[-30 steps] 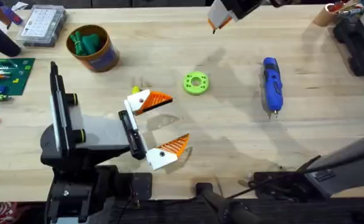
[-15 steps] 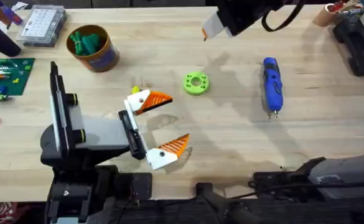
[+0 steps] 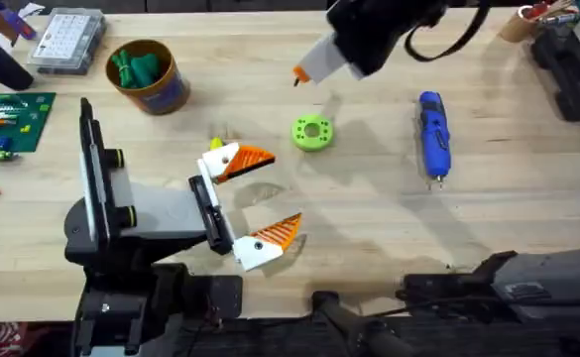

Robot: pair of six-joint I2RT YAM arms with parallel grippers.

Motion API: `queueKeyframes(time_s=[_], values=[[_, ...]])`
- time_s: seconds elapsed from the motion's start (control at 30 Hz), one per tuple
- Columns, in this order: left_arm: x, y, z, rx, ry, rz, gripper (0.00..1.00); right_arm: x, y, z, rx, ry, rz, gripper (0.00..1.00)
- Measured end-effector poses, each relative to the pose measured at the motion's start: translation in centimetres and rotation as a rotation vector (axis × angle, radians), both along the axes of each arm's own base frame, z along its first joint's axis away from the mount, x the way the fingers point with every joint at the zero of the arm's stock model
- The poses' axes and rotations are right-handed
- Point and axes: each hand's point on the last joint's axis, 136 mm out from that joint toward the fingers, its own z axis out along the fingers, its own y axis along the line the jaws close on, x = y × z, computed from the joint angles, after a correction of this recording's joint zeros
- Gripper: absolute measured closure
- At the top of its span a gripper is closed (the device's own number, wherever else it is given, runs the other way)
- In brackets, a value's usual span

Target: Pick up the gripper from the table and insert it into the empty holder that is missing its gripper. Then pick up a screw, insert it into the mounting hole, and use the screwdriver to tighten it. Finally, clean up the table by picking up the vegetable and placing it into the bucket.

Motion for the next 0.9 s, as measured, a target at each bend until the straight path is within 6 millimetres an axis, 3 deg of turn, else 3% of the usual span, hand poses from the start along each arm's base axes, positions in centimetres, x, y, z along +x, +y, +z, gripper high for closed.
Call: queueKeyframes(time_s=[0.27, 0.67, 0.9], values=[[0.0, 0.0, 0.0, 0.0, 0.0, 0.0, 0.014, -2.4, 2.3, -0.2, -0.033, -0.044, 0.114, 0.997], [0.0, 0.0, 0.0, 0.0, 0.0, 0.0, 0.014, -3.2, 2.8, -1.0, -0.072, -0.033, 0.152, 0.997], [0.0, 0.0, 0.0, 0.0, 0.0, 0.0, 0.014, -3.9, 3.7, -0.2, -0.069, -0.075, 0.206, 0.997]])
